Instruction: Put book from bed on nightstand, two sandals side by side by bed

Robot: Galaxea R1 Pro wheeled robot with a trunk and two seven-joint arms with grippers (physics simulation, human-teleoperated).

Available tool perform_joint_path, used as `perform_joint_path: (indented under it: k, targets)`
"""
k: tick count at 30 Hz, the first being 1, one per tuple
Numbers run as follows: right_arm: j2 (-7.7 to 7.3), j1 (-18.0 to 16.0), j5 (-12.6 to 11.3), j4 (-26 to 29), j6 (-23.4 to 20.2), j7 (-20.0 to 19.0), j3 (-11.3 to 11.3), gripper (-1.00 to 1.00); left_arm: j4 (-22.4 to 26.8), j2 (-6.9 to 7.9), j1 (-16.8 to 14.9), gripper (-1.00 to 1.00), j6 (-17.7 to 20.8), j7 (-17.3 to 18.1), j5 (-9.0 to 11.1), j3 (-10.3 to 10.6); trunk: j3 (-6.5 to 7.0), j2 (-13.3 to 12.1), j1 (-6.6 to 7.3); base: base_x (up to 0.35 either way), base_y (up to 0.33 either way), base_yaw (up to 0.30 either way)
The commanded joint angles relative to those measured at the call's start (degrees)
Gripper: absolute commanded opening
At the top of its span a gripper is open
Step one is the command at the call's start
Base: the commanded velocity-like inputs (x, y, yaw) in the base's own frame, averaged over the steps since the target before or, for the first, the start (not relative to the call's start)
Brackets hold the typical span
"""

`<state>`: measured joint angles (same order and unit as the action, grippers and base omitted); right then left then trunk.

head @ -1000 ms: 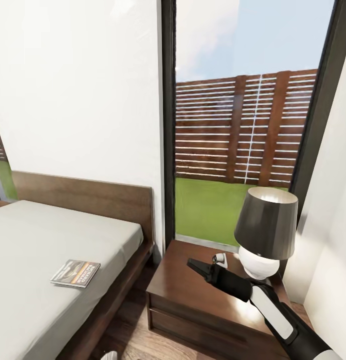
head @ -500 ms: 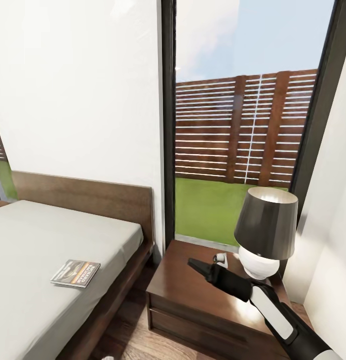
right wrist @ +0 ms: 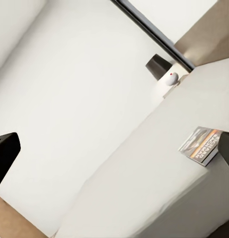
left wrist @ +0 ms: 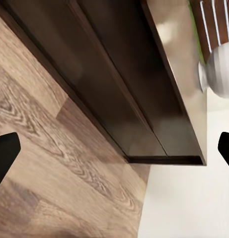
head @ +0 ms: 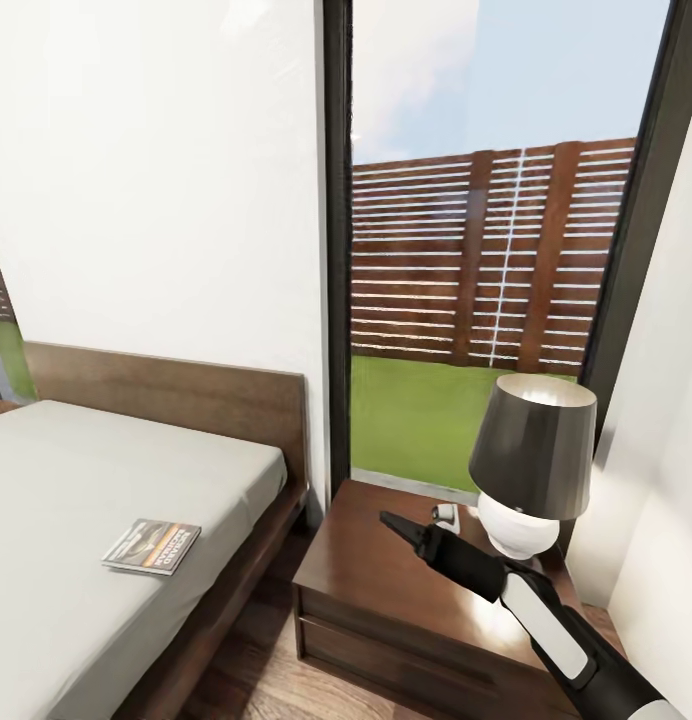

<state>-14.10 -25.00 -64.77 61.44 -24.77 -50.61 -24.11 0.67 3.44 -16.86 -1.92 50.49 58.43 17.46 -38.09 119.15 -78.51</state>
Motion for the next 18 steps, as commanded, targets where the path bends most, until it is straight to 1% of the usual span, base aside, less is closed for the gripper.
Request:
perform_joint_path:
  k: [1,4,7,11,18]
  targets:
    - [-0.07,-0.05,-0.61,-0.11,-0.38,0.04,-0.11,1.00,-0.02,-0.03,0.17,1.00,-0.41,0.17,1.13,0.47,-0.08,0.03,0.01,0.000,0.000,0.075]
    - [-0.10,-0.05,-0.61,-0.39,-0.24,0.06,-0.09,1.00,0.01,-0.11,0.55,1.00,-1.19,0.35,3.11,0.47,-0.17,0.03,0.01,0.000,0.000,0.109]
    - [-0.12,-0.05,-0.61,-0.55,-0.18,0.06,-0.02,1.00,0.02,-0.19,0.75,1.00,-1.81,0.77,4.25,0.47,-0.30,0.03,0.01,0.000,0.000,0.142]
    - [-0.13,-0.05,-0.62,-0.64,-0.14,0.00,0.24,1.00,0.03,-0.24,0.87,1.00,-2.20,1.21,4.86,0.47,-0.48,0.03,0.01,0.000,0.000,0.161]
    - [-0.11,-0.05,-0.63,-0.69,-0.11,-0.10,0.49,1.00,0.02,-0.18,0.97,1.00,-2.42,1.47,5.25,0.47,-0.83,0.03,0.01,0.000,0.000,0.172]
